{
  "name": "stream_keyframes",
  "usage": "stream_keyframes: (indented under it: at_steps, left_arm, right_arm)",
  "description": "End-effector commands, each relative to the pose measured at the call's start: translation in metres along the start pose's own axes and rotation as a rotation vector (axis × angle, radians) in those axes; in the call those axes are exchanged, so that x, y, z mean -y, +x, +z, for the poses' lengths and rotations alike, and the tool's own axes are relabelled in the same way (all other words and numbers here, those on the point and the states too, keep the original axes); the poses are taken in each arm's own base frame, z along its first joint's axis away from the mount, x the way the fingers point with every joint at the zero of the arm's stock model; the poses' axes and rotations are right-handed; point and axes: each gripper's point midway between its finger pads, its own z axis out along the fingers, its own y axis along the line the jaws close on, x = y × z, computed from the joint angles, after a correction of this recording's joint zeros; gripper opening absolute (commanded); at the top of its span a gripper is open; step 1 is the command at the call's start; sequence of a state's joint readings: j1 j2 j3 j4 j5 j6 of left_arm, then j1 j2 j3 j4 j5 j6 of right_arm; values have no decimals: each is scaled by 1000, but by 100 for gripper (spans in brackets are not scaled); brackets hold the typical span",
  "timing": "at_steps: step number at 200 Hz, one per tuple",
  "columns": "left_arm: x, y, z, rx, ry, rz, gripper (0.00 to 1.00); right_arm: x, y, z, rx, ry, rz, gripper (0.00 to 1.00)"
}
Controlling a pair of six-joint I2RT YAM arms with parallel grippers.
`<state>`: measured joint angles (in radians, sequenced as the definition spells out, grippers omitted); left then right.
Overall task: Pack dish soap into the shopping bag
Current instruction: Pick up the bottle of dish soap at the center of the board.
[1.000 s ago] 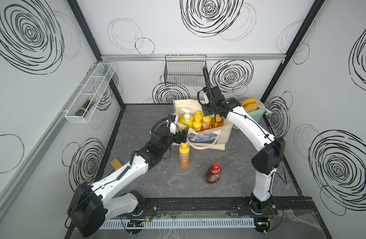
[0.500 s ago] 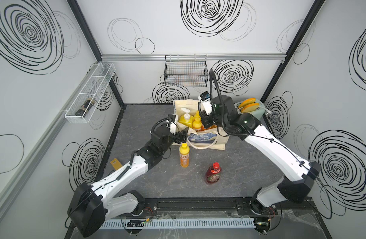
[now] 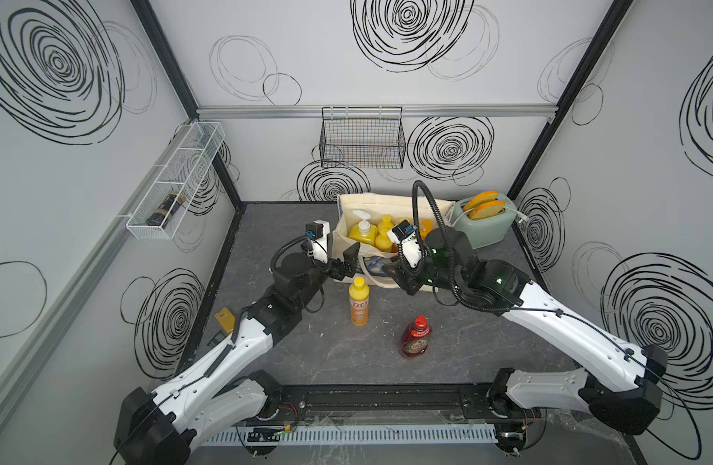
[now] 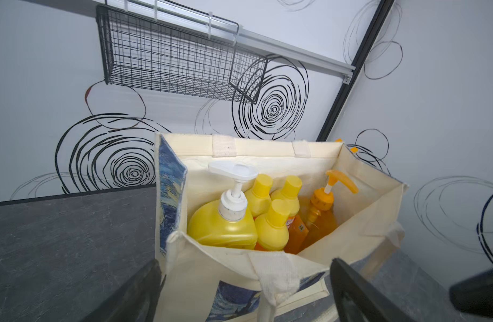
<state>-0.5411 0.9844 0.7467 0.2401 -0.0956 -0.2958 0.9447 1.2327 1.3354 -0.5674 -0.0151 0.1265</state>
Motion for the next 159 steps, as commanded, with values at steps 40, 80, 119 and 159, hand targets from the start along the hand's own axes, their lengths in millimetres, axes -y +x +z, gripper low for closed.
stream_keyframes:
  at_steps: [40, 80, 119, 159]
  left_arm:
    - [-33, -27, 6, 46, -23, -139, 96]
    - [-30, -26, 12, 44, 11, -139, 96]
    - [-21, -29, 21, 41, 21, -132, 96]
    - [-18, -31, 28, 37, -3, -105, 96]
  right_arm:
    - [-56, 8, 25, -35, -88, -108, 54]
    - [-45, 22, 50, -68, -16, -100, 62]
    - [-36, 24, 66, -71, 8, -67, 65]
    - [-33, 29, 81, -93, -6, -52, 64]
